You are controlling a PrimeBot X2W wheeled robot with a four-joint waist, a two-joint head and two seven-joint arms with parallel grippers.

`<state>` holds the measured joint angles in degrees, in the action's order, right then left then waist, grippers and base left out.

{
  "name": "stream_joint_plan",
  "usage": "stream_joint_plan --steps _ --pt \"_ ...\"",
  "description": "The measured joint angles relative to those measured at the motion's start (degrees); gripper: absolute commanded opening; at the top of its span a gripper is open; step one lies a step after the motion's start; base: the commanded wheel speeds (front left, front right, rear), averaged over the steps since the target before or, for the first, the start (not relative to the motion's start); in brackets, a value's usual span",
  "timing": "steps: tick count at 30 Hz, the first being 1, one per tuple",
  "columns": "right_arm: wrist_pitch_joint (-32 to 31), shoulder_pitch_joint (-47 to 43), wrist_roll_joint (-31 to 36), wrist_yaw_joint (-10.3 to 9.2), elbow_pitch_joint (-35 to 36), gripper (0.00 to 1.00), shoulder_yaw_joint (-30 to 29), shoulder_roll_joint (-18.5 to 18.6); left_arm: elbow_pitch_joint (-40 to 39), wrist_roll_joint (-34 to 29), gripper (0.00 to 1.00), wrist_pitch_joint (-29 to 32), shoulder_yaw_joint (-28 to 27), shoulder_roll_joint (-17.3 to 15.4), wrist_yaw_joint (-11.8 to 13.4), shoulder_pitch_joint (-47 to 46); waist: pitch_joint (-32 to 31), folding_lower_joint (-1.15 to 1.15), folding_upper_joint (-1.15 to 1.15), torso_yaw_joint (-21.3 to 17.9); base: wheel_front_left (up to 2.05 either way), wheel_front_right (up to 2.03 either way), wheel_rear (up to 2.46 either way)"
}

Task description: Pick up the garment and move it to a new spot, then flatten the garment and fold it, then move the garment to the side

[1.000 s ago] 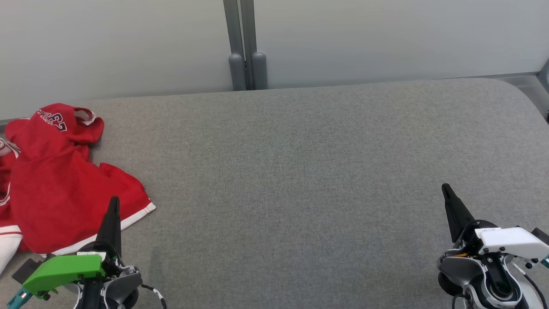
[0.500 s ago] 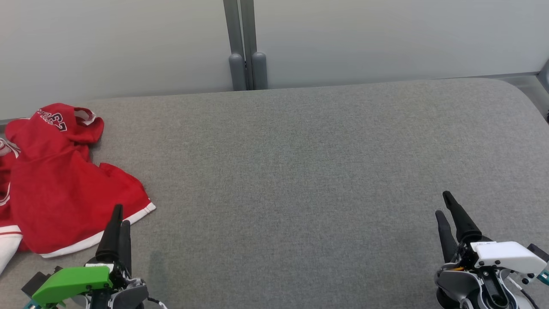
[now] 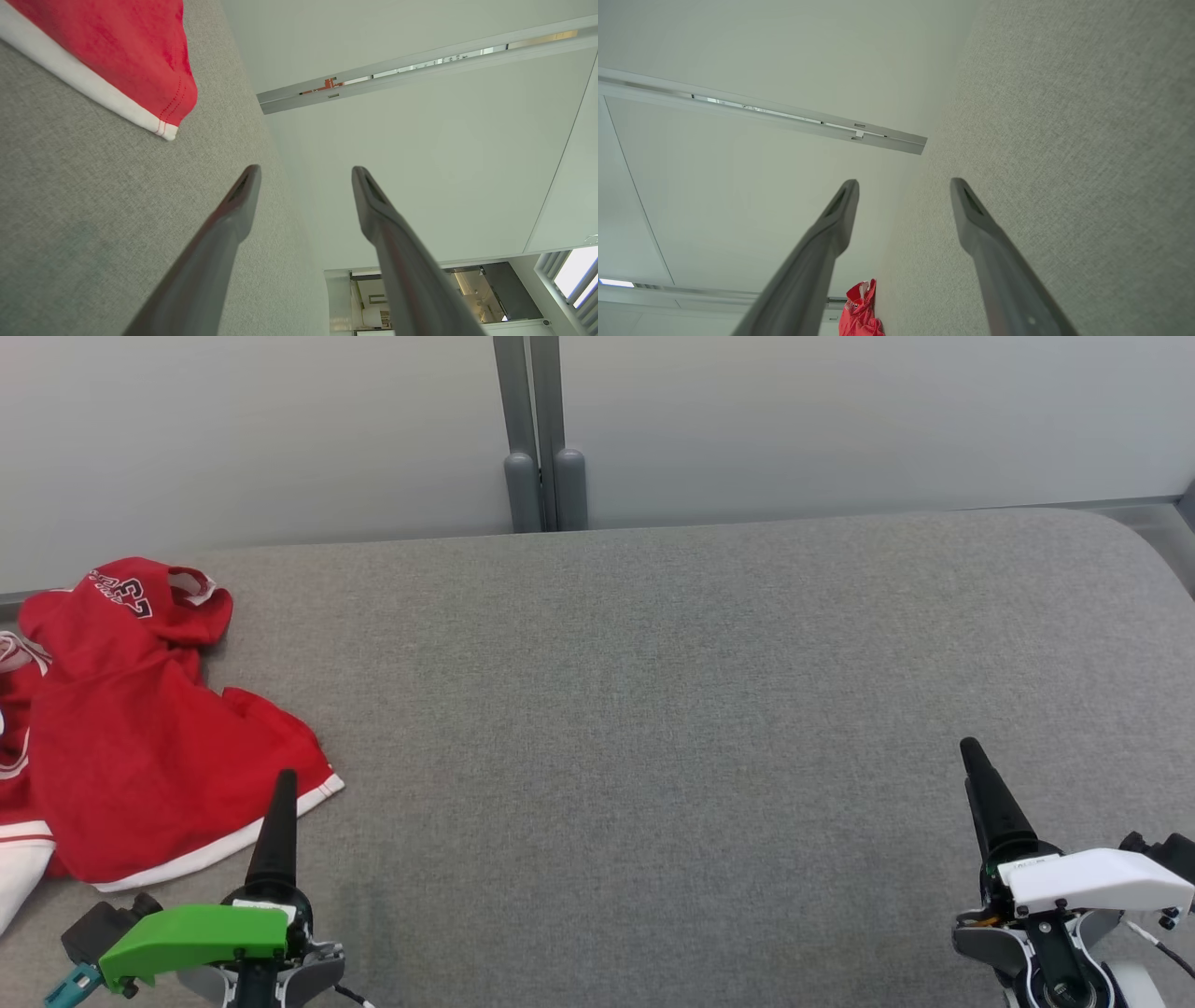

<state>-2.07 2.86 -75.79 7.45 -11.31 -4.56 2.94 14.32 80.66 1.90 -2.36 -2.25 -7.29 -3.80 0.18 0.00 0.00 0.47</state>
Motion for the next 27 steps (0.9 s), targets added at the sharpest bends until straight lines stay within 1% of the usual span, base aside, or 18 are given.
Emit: stream_joint_plan --steps 11,22,27 --pt "2.65 -1.2 15.51 0.0 1.99 1.0 1.88 1.59 -0.33 -14.39 1.0 -2.55 2.66 -0.35 0.0 0.6 -0.09 0.0 0.0 0.5 0.0 0.0 0.0" --pt "4.88 -1.31 27.44 0.0 2.52 1.0 2.5 2.34 -0.23 -27.83 1.0 -4.86 3.98 -1.02 0.24 0.85 -0.15 0.0 0.0 0.83 0.0 0.0 0.0" --pt "5.89 -1.31 32.38 0.0 2.32 1.0 2.56 2.46 0.01 -32.44 1.0 -5.71 5.06 -1.57 0.25 0.85 -0.2 0.0 0.0 1.03 0.0 0.0 0.0"
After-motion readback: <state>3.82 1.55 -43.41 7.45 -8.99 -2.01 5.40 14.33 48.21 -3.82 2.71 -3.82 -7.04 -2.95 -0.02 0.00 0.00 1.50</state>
